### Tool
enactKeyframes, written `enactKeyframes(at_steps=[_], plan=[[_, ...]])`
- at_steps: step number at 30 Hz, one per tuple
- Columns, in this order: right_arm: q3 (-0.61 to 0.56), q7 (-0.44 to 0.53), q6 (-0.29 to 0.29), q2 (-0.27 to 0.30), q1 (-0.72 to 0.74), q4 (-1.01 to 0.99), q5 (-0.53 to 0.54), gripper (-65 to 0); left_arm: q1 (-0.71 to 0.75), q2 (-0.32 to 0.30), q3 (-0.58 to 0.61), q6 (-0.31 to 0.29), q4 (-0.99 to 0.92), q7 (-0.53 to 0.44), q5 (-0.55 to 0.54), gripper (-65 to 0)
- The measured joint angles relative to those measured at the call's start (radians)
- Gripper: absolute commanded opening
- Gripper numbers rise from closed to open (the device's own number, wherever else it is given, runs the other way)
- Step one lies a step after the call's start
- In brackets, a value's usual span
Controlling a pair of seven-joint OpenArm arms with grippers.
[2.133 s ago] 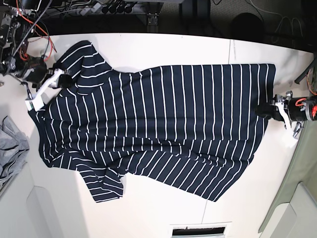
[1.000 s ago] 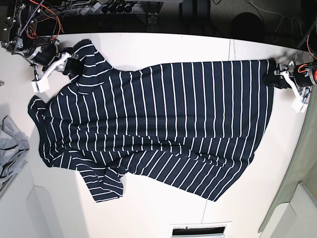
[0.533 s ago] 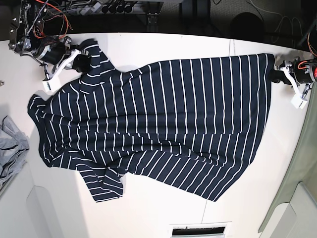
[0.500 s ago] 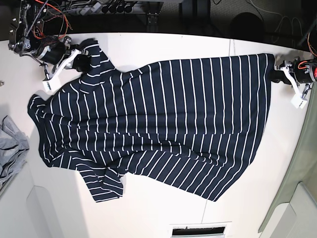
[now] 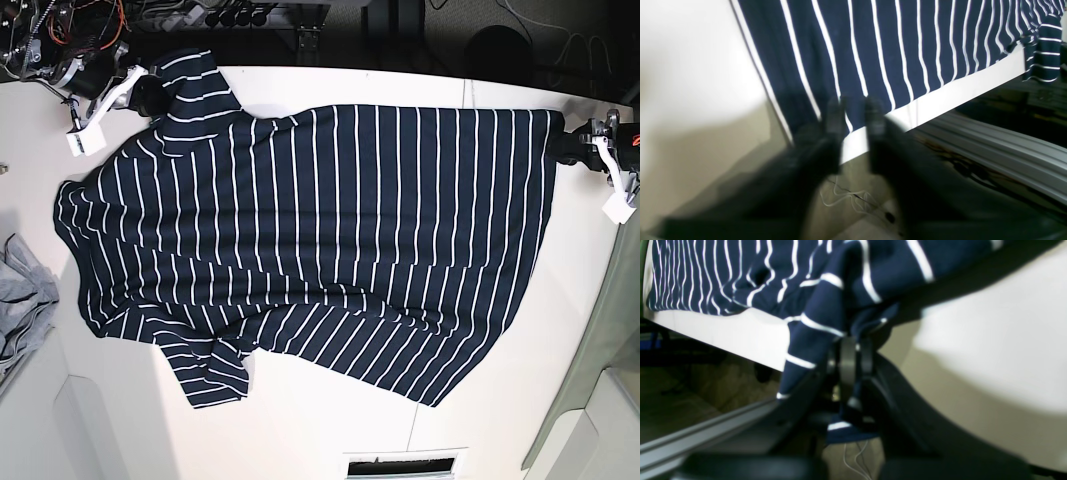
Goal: Layout the t-shirt on the table in an organized manner, then fold the t-shirt properly
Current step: 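Grasp the shirt corners with both grippers and pull them apart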
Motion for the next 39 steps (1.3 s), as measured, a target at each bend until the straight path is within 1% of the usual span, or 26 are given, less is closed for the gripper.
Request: enactKeyframes(at_steps=[1, 2, 7, 9, 11, 14, 16, 17, 18, 20, 21, 24, 26, 28, 31, 35, 38, 39], plan=[[0.0, 0.0, 0.0, 0.0, 0.0, 0.0, 0.0, -65.0, 0.0, 0.0, 0.0, 0.0, 0.0, 0.0, 0.013, -31.2], [0.0, 0.0, 0.0, 0.0, -0.002, 0.0, 0.0, -65.0, 0.0, 0.0, 0.0, 0.0, 0.0, -0.006, 0.028, -28.5], [0.0, 0.0, 0.0, 0.0, -0.002, 0.0, 0.0, -65.0, 0.003, 0.022, 0.0, 0.0, -0.053, -0.082, 0.135, -28.4], [0.0, 0.0, 0.0, 0.0, -0.002, 0.0, 0.0, -65.0, 0.007, 0.042, 0.0, 0.002, -0.089, -0.125, 0.142, -28.4], [0.0, 0.0, 0.0, 0.0, -0.002, 0.0, 0.0, -65.0, 0.008, 0.063, -0.001, -0.002, -0.106, -0.133, 0.134, -28.4], [0.0, 0.002, 0.0, 0.0, -0.002, 0.0, 0.0, -65.0, 0.007, 0.091, -0.009, -0.006, -0.108, -0.141, 0.172, -28.5], [0.0, 0.007, 0.0, 0.0, -0.002, 0.0, 0.0, -65.0, 0.008, 0.116, -0.009, -0.013, -0.107, -0.154, 0.159, -28.8], [0.0, 0.007, 0.0, 0.0, -0.002, 0.0, 0.0, -65.0, 0.008, 0.127, -0.01, -0.016, -0.107, -0.158, 0.153, -31.2], [0.0, 0.007, 0.0, 0.0, -0.002, 0.0, 0.0, -65.0, 0.008, 0.134, -0.01, -0.016, -0.107, -0.159, 0.153, -37.6], [0.0, 0.007, 0.0, 0.0, -0.002, 0.0, 0.0, -65.0, 0.008, 0.144, -0.008, -0.014, -0.107, -0.157, 0.162, -59.1], [0.0, 0.007, 0.0, 0.0, -0.002, 0.0, 0.0, -65.0, 0.009, 0.147, -0.007, -0.012, -0.107, -0.146, 0.167, -65.0], [0.0, -0.002, 0.0, 0.0, -0.002, 0.0, 0.0, -65.0, 0.014, 0.137, -0.005, -0.011, -0.107, -0.132, 0.127, -65.0], [0.0, -0.01, 0.0, 0.0, -0.003, 0.0, 0.009, -65.0, 0.014, 0.114, 0.0, -0.003, -0.104, -0.078, 0.077, -65.0], [0.008, -0.013, 0.0, 0.0, -0.014, 0.006, 0.02, -65.0, 0.028, 0.078, 0.0, 0.0, -0.095, -0.032, -0.013, -65.0], [0.026, -0.016, 0.0, 0.0, -0.047, 0.048, 0.033, -65.0, 0.048, 0.021, 0.0, -0.001, -0.06, -0.007, -0.106, -65.0], [0.049, -0.023, 0.009, 0.0, -0.119, 0.148, 0.045, -65.0, 0.05, -0.01, 0.0, -0.001, -0.029, 0.055, -0.169, -65.0], [0.063, -0.023, 0.01, 0.0, -0.182, 0.248, 0.048, -65.0, 0.053, -0.017, -0.021, -0.001, -0.01, 0.122, -0.169, -65.0], [0.068, -0.023, 0.011, 0.0, -0.202, 0.28, 0.049, -65.0, 0.053, -0.016, -0.035, -0.001, -0.006, 0.124, -0.168, -65.0]])
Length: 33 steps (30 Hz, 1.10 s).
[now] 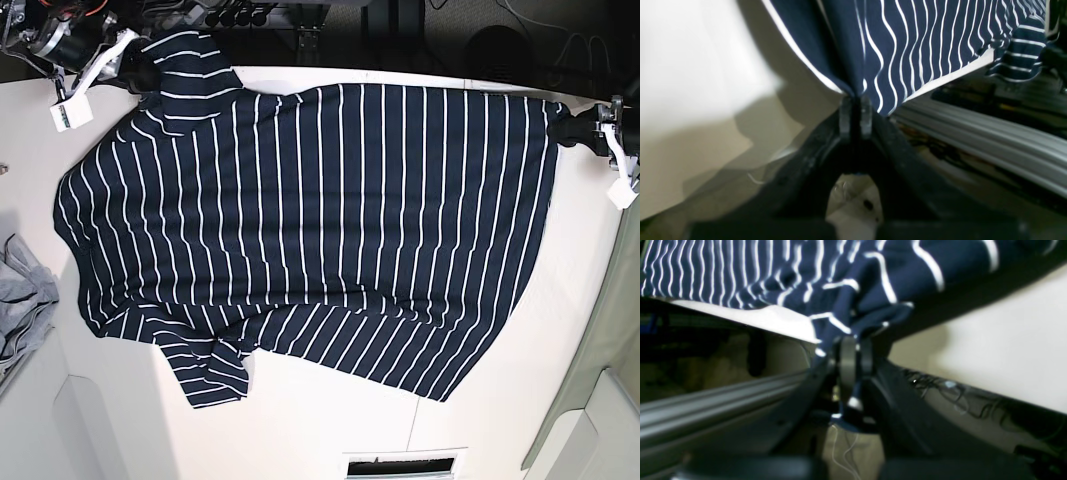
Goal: Layout the t-shirt on the table in an organized manner, then fold the t-shirt properly
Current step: 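Grasp the shirt corners with both grippers and pull them apart, then lower the held corners and release, then regrasp the shirt edge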
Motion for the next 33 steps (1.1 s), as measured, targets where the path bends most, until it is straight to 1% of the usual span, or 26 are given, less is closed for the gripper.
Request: enactKeyframes(at_steps=[6, 10, 13, 15, 19, 22, 24, 27, 28, 29, 30, 33], plan=[[0.056, -0.005, -0.001, -0.007, -0.109, 0.201, 0.003, -65.0, 0.002, 0.002, -0.171, 0.0, 0.055, 0.0, 0.0, -65.0], [0.113, -0.008, 0.003, -0.044, -0.176, 0.359, 0.009, -65.0, 0.0, 0.0, -0.257, 0.0, 0.1, -0.003, 0.0, -65.0], [0.148, -0.006, 0.004, -0.068, -0.182, 0.433, 0.015, -65.0, 0.0, 0.002, -0.262, 0.0, 0.119, -0.012, 0.0, -65.0], [0.157, -0.004, 0.005, -0.079, -0.179, 0.438, 0.015, -65.0, 0.0, 0.008, -0.261, 0.0, 0.121, -0.011, 0.0, -65.0], [0.158, -0.005, 0.004, -0.08, -0.197, 0.438, 0.014, -65.0, 0.002, 0.005, -0.272, 0.0, 0.124, -0.009, 0.002, -65.0], [0.158, 0.002, 0.004, -0.08, -0.194, 0.438, 0.014, -65.0, 0.002, 0.002, -0.274, 0.0, 0.129, -0.028, 0.002, -65.0], [0.158, 0.053, 0.004, -0.08, -0.179, 0.438, 0.0, -65.0, 0.002, 0.006, -0.274, 0.0, 0.129, -0.067, 0.003, -65.0], [0.159, 0.078, 0.002, -0.08, -0.123, 0.437, -0.04, -65.0, -0.013, 0.026, -0.274, 0.0, 0.129, -0.183, 0.005, -65.0], [0.159, 0.081, 0.003, -0.08, -0.101, 0.435, -0.045, -65.0, -0.027, 0.042, -0.275, 0.0, 0.129, -0.225, 0.058, -65.0], [0.159, 0.088, 0.005, -0.08, -0.078, 0.42, -0.039, -65.0, -0.047, 0.058, -0.275, 0.001, 0.129, -0.248, 0.127, -65.0], [0.159, 0.09, 0.006, -0.08, -0.055, 0.396, -0.037, -65.0, -0.059, 0.075, -0.274, 0.002, 0.129, -0.267, 0.172, -65.0], [0.159, 0.08, 0.003, -0.08, 0.019, 0.309, -0.05, -65.0, -0.082, 0.108, -0.272, 0.004, 0.128, -0.292, 0.241, -65.0]])
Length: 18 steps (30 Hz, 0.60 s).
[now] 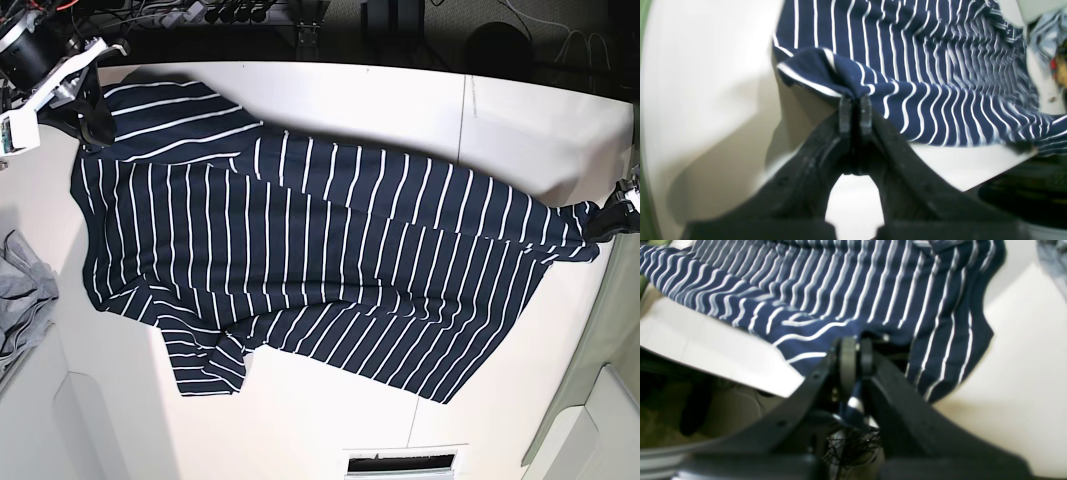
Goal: Layout the t-shirt on the table in an organized manner, then fold the t-shirt properly
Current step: 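Lower the held corners and release, then regrasp the shirt edge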
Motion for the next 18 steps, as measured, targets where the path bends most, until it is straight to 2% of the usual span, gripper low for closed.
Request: enactKeyframes(at_steps=[4, 8, 13, 18], plan=[[-0.002, 0.004, -0.002, 0.0, 0.109, -0.111, 0.0, -65.0, -0.042, -0.008, 0.06, 0.0, 0.0, -0.103, 0.092, -65.0], [-0.03, 0.002, 0.0, 0.003, 0.187, -0.2, -0.012, -65.0, -0.082, -0.008, 0.175, 0.0, 0.0, -0.162, 0.196, -65.0], [-0.067, 0.007, 0.0, 0.003, 0.284, -0.298, -0.07, -65.0, -0.14, -0.004, 0.303, -0.001, -0.01, -0.316, 0.373, -65.0], [-0.095, 0.029, -0.001, 0.003, 0.381, -0.422, -0.145, -65.0, -0.247, 0.047, 0.331, -0.003, -0.097, -0.331, 0.458, -65.0]])
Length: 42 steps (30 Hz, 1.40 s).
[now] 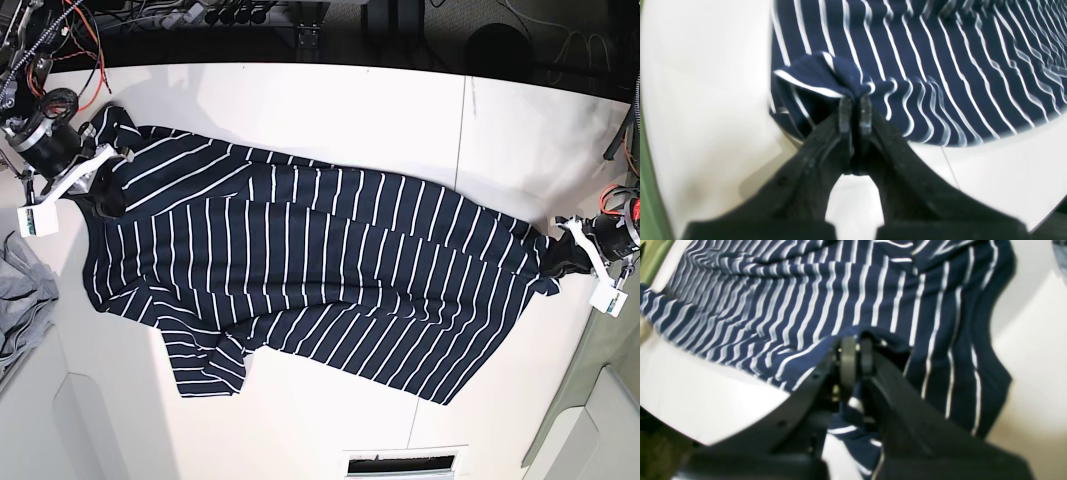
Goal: Layout the t-shirt on the table in an organized manner, then fold the t-shirt properly
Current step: 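Lower the held corners and release, then regrasp the shirt edge, then lift the shirt edge with both grippers and pull it taut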
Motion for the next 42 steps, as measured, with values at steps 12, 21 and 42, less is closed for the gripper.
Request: enactKeyframes(at_steps=[12, 21, 42], plan=[[-0.024, 0.005, -0.001, 0.0, 0.068, -0.174, -0.09, -30.8, -0.059, 0.045, 0.0, 0.002, -0.177, -0.003, 0.018, -41.5], [0.084, -0.08, -0.005, 0.026, 0.052, -0.148, 0.031, -30.5, -0.06, -0.051, -0.014, 0.034, -0.177, -0.003, -0.056, -32.7], [0.214, 0.02, -0.009, 0.073, -0.131, -0.179, 0.043, -19.9, -0.059, 0.061, -0.031, 0.033, -0.18, 0.016, -0.051, -24.8]])
